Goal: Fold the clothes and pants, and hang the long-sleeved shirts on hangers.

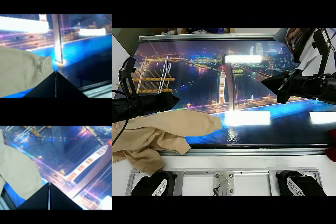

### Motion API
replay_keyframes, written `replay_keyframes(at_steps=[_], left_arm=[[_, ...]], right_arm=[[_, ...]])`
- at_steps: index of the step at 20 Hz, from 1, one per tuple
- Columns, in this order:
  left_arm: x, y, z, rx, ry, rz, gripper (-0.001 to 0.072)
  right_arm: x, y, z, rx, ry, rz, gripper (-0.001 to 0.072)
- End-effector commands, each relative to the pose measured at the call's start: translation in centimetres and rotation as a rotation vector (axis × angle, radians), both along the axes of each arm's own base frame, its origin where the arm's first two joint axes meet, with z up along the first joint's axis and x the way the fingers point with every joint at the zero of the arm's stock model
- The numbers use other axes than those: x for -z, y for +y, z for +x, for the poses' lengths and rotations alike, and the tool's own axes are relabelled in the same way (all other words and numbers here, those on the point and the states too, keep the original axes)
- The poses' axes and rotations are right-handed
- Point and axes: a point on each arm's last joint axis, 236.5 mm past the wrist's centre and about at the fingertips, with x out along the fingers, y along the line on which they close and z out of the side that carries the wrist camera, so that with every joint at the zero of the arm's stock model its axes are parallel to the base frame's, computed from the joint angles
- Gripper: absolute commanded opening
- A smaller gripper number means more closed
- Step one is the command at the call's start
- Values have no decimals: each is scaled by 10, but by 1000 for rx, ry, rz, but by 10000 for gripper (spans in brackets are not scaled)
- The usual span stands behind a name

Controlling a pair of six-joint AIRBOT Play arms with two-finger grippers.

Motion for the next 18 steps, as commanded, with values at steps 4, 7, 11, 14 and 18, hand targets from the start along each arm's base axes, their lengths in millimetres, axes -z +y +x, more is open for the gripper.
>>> replay_keyframes(at_steps=[4, 7, 11, 14, 18], left_arm=[[0, 0, 0, -1, 0, 0, 24], [-6, 3, 9, -24, -41, -2, 23], [9, 57, 19, -38, -38, 268, 707], [47, 166, -2, -209, 212, 610, 707], [78, 262, -28, -436, 451, 698, 706]], right_arm=[[0, 0, 0, 0, 1, 1, 31], [0, 0, 0, 0, 1, 1, 31], [0, 0, 0, 0, 1, 1, 31], [0, 0, 0, 1, 1, 0, 31], [0, 0, 0, 0, 1, 1, 31]])
